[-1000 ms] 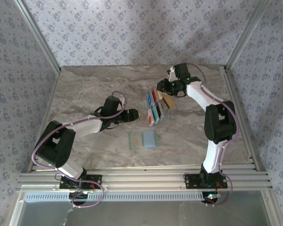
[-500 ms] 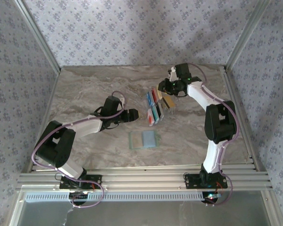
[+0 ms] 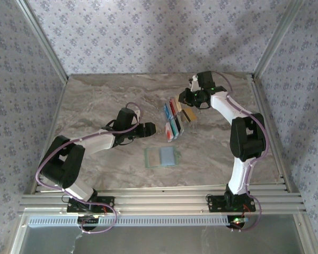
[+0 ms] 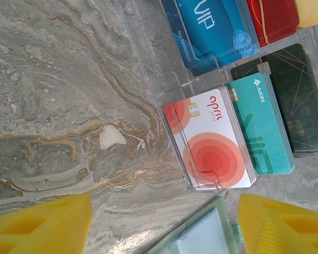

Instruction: Put the credit cards into the card holder

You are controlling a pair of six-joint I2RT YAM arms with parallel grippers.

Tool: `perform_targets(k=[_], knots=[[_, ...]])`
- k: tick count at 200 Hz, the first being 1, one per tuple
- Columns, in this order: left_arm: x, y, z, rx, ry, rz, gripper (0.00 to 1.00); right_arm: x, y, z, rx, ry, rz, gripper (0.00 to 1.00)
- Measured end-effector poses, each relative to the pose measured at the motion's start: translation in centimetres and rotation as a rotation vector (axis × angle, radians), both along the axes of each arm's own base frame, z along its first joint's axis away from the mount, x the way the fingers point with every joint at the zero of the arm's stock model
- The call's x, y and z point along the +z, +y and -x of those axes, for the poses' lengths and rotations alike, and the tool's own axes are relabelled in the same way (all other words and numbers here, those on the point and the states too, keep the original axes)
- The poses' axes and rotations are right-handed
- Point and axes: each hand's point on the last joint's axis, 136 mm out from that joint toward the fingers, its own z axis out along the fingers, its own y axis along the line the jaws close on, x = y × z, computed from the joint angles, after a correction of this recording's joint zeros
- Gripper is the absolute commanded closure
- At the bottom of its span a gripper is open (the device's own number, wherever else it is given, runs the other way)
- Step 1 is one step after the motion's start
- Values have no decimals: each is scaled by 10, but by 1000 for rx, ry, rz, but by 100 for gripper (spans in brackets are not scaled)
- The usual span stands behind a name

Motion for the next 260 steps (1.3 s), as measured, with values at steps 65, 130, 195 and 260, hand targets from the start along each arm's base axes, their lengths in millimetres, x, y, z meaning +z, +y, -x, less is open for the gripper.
perform_targets(k=[65, 130, 195, 260], knots=[[0, -1, 1, -4, 2, 3, 27, 0, 0, 0, 1, 0, -2, 96], [-1, -1, 1, -6, 5, 4, 27, -6, -8, -1, -24, 6, 45, 100], [-1, -1, 1, -7, 5, 4, 27, -2, -4, 6, -15, -6, 85, 100], [0, -1, 1, -9, 6, 6, 27, 8, -1, 8, -5, -19, 90, 100]])
